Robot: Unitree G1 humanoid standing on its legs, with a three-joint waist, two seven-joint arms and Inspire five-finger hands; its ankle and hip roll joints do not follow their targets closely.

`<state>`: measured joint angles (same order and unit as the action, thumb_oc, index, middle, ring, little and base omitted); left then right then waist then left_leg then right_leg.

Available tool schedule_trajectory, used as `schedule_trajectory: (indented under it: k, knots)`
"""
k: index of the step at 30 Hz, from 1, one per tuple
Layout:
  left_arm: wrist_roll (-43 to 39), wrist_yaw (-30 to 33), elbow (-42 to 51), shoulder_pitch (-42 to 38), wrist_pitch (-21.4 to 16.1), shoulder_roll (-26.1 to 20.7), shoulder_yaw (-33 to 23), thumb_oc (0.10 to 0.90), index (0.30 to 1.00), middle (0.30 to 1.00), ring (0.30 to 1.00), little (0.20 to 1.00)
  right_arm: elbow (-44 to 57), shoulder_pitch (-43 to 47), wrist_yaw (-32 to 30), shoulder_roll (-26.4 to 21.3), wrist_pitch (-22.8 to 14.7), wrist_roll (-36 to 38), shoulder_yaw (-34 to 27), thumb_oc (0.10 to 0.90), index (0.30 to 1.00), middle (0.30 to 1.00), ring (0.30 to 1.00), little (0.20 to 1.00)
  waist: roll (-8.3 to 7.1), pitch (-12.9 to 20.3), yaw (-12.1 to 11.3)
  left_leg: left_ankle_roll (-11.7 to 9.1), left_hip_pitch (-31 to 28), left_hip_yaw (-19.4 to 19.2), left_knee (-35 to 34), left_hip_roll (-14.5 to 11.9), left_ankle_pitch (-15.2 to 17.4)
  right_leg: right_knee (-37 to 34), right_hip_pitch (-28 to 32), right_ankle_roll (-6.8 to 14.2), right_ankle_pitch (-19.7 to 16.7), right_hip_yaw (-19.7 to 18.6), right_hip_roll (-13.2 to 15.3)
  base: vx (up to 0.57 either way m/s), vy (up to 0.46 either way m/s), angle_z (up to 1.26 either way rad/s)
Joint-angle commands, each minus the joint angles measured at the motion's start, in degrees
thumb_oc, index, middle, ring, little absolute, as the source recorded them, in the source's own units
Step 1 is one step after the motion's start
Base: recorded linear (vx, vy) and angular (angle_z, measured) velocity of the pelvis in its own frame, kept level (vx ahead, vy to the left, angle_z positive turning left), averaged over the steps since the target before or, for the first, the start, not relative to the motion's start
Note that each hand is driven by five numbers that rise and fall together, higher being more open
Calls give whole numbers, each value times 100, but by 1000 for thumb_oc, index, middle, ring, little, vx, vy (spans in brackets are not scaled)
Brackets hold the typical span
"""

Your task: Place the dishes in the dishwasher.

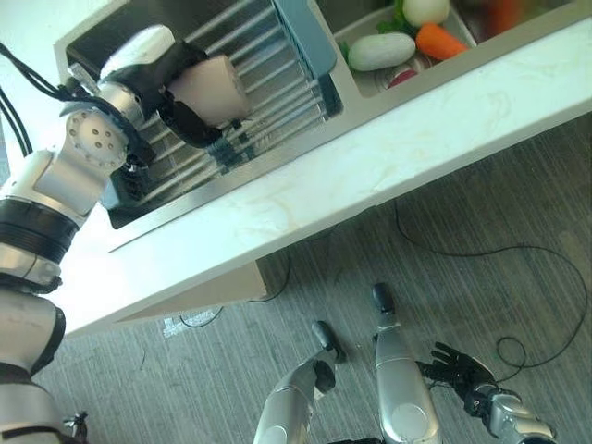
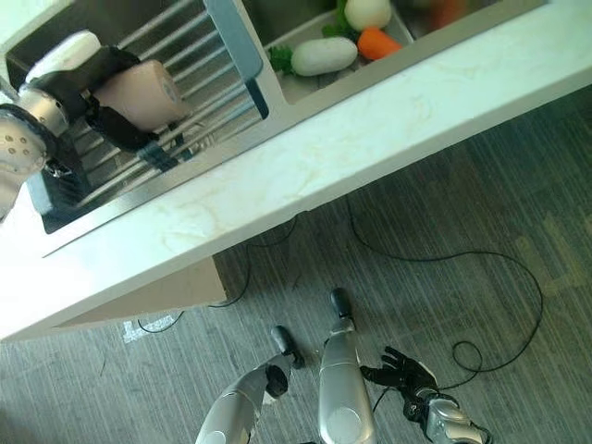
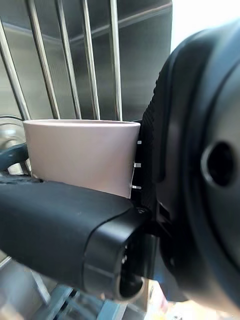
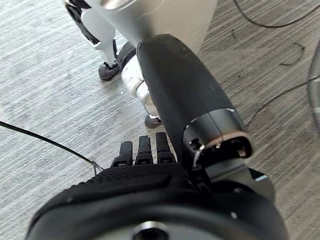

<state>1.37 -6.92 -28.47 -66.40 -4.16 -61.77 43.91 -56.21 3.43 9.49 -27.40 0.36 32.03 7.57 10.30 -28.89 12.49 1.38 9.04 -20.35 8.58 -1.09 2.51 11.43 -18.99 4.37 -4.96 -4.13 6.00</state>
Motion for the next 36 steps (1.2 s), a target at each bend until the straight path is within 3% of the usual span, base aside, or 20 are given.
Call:
schedule_trajectory:
  k: [1, 4, 8, 11, 18, 22, 24, 25, 27, 29, 31, 33, 36]
  knots:
    - [814, 1161, 321, -530, -507, -657, -364, 400, 300, 300, 300, 300, 184, -346, -11, -38, -220, 127, -151, 800, 900, 900, 900, 900, 43, 3, 167, -277, 168, 547, 861, -270, 860, 576, 328, 357, 1245, 712, 271, 16, -12, 29]
    - [1125, 1874, 713, -649, -287, -970, -377, 400, 300, 300, 300, 300, -51, -406, 23, 49, -338, 95, -181, 800, 900, 900, 900, 900, 30, 379, 31, -292, -19, 601, 861, -287, 910, 576, 561, 310, 1366, 816, 248, 20, -38, 35]
    - [1591, 2935, 846, -558, -355, -1497, -610, 400, 300, 300, 300, 300, -175, -431, 41, 151, -353, 12, -184, 800, 900, 900, 900, 900, 4, 791, -168, -309, -244, 687, 861, -323, 961, 576, 896, 250, 1533, 995, 218, 52, -54, 24]
    - [1695, 3735, 972, -239, -539, -2123, -1157, 400, 300, 300, 300, 300, -314, -409, 49, 237, -252, -154, -202, 800, 900, 900, 900, 900, 6, 1216, -444, -337, -447, 812, 861, -349, 1001, 576, 1230, 155, 1744, 1190, 170, 106, -72, 16]
    - [1023, 3913, 1026, 857, -585, -3193, -2271, 400, 300, 300, 300, 300, -666, -203, 380, 187, -197, -486, -165, 800, 900, 900, 900, 900, -46, 1610, -1032, -362, -662, 1270, 861, -220, 994, 576, 1710, -5, 2003, 1447, 75, 69, -67, 42]
    - [502, 3602, 890, 1787, -403, -3554, -3156, 400, 300, 300, 300, 300, -818, -169, 748, 246, -224, -996, -38, 800, 900, 900, 900, 900, -163, 1691, -1429, -496, -554, 1378, 861, -388, 821, 576, 1857, -93, 2113, 1769, 41, -3, -113, 45]
    - [-176, 3439, 1142, 3215, -287, -3262, -4598, 400, 300, 300, 300, 300, -746, -303, 737, 300, -273, -1008, -117, 800, 900, 900, 900, 900, -115, 1626, -1573, -789, -99, 1084, 861, -892, 366, 576, 1982, -187, 2201, 2282, 41, -279, -110, 139]
    - [-326, 3371, 1346, 3774, -289, -2928, -5162, 400, 300, 300, 300, 300, -686, -370, 627, 357, -288, -863, -179, 800, 900, 900, 900, 900, -137, 1584, -1590, -920, -42, 735, 861, -1114, 335, 576, 2096, -158, 2299, 2555, 162, -364, -62, 290]
    - [-271, 3344, 1691, 4726, -392, -2293, -6037, 400, 300, 300, 300, 300, -600, -370, 457, 413, -299, -752, -177, 800, 900, 900, 900, 900, -168, 1528, -1500, -892, -127, 246, 861, -1325, 254, 576, 2149, -189, 2257, 2996, 321, -322, 53, 329]
    - [109, 3444, 2167, 5395, -514, -1361, -6446, 400, 300, 300, 300, 300, -569, -286, 269, 498, -284, -725, -106, 800, 900, 900, 900, 900, -335, 1465, -1519, -726, -454, 136, 861, -1182, 126, 576, 2179, -253, 2146, 3149, 487, -237, 234, 231]
    - [236, 3424, 2343, 5554, -513, -1044, -6516, 400, 300, 300, 300, 300, -601, -242, 203, 531, -313, -712, -75, 800, 900, 900, 900, 900, -385, 1440, -1544, -653, -556, 140, 861, -1085, 146, 576, 2206, -259, 2107, 3205, 557, -142, 277, 133]
    - [564, 3347, 2781, 5591, -490, -361, -6291, 400, 300, 300, 300, 300, -695, -214, 124, 608, -439, -577, -227, 800, 900, 900, 900, 900, -425, 1434, -1637, -554, -627, -78, 861, -1066, 433, 576, 2302, -205, 2013, 3563, 744, -175, 594, 116]
    - [934, 3210, 3085, 5786, -559, 183, -6111, 400, 300, 300, 300, 300, -637, -187, -28, 749, -372, -576, -394, 800, 900, 900, 900, 900, -371, 1553, -1835, -370, -762, 279, 861, -637, 866, 576, 2362, 98, 1796, 3701, 1012, 14, 736, 98]
